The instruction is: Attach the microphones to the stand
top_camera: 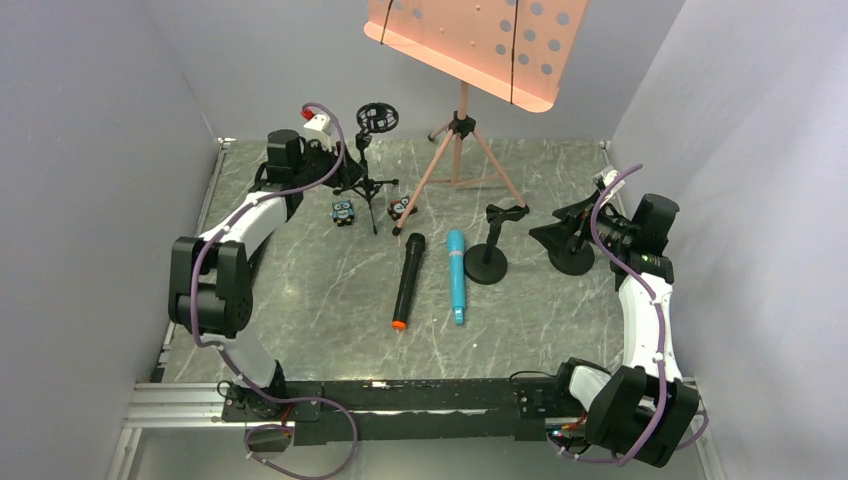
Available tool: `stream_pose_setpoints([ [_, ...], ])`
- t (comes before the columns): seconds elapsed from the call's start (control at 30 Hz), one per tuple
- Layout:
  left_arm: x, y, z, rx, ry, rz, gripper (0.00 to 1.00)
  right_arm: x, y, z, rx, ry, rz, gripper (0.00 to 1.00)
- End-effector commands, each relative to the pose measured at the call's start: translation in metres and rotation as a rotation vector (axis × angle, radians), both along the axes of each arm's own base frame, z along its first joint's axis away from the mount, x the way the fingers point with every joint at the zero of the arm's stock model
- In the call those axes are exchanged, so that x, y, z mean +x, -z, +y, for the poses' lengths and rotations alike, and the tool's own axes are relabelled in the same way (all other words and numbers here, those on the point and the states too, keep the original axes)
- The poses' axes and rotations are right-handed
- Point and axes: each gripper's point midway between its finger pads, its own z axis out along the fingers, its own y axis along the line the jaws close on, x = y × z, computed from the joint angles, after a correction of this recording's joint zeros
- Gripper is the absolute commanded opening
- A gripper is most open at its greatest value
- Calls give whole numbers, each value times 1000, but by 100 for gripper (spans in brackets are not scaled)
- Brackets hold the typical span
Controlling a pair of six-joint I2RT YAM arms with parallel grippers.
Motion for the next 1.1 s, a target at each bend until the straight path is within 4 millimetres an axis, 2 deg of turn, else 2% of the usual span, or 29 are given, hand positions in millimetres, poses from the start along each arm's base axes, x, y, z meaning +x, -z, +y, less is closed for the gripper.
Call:
stream_pose_setpoints([
  [0.0, 26, -30, -5, -11, 31, -223, 56, 1, -21, 2, -31, -31, -91, 100],
  [0.1, 39, -27, -4, -16, 3, -251, 54, 2, -20, 2, -33, -30, -88, 100],
  [0.23, 48, -34, -11, -10, 1, -310, 51, 3, -19, 1, -36, -26, -85, 100],
  [0.33, 55, -31, -17, -1, 6, -314, 49, 3, -19, 1, -38, -26, -85, 100],
  [0.47, 62, -25, -24, 20, 6, -310, 45, 4, -18, 1, -41, -24, -81, 100],
  [0.67, 66, -20, -24, 41, -26, -326, 38, 4, -17, 0, -44, -25, -78, 100],
  [0.8, 67, -23, -25, 47, -35, -356, 26, 5, -16, 1, -45, -25, -76, 100],
  [0.83, 67, -25, -25, 46, -34, -369, 21, 5, -16, 0, -47, -24, -76, 100],
  [0.9, 67, -30, -26, 44, -31, -389, 5, 5, -16, 0, -50, -24, -77, 100],
  [0.93, 68, -32, -27, 43, -30, -396, 0, 5, -16, 0, -51, -24, -76, 100],
  [1.07, 66, -42, -30, 46, -1, -437, 0, 5, -15, 0, -57, -20, -76, 100],
])
